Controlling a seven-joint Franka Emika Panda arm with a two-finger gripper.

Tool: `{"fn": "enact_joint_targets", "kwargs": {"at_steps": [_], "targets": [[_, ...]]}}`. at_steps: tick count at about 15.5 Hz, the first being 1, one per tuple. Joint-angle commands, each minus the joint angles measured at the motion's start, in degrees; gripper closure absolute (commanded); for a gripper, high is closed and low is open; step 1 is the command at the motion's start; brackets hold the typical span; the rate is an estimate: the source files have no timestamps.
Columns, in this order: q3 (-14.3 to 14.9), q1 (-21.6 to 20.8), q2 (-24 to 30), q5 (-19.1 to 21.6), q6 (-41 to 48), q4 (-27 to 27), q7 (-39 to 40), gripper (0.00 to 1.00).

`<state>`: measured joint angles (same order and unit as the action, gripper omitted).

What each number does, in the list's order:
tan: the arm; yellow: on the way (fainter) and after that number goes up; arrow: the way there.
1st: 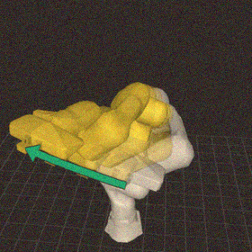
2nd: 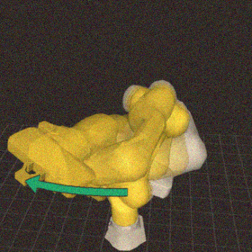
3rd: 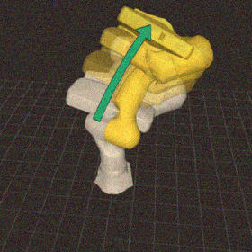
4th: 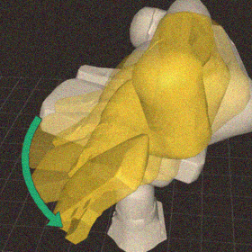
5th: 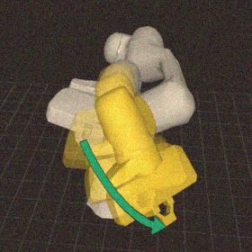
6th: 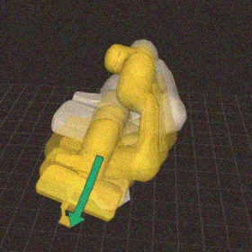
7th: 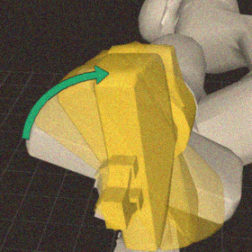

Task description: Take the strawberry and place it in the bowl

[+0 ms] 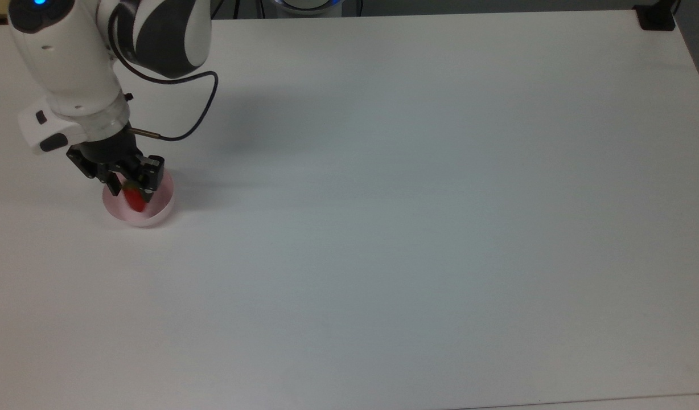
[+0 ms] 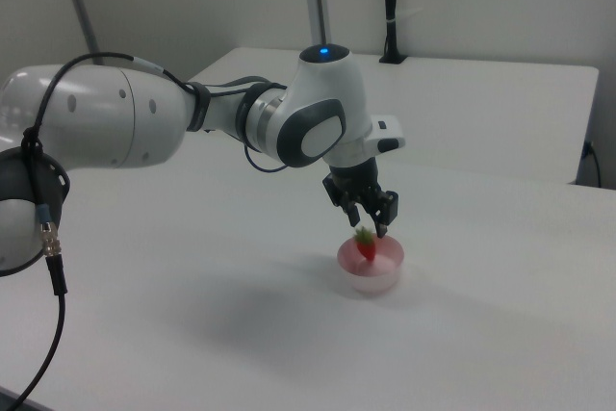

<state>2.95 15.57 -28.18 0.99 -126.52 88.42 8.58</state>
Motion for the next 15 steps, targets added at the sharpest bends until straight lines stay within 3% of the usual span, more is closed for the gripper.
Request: {"fn": "enact_joint_targets", "kwargs": {"at_steps": [1, 4, 6, 11, 13, 15], "targets": [[0.48, -0.10, 2.95, -0.02, 5.38, 0.09, -0.49, 0.00], [0.39, -3.16, 7.08, 0.07, 11.79, 0.09, -1.63, 0.00], [0.57, -6.85, 9.89, -0.28, 16.37, 0.17, -6.88, 0.00], [2.05, -17.74, 14.73, -7.65, 23.67, 0.26, -25.25, 0.00], [3.03, -21.62, 17.01, -9.60, 27.53, 0.44, -26.95, 0.00], [2.94, -22.16, 20.43, -9.25, 29.30, 1.14, -26.42, 0.00]]}}
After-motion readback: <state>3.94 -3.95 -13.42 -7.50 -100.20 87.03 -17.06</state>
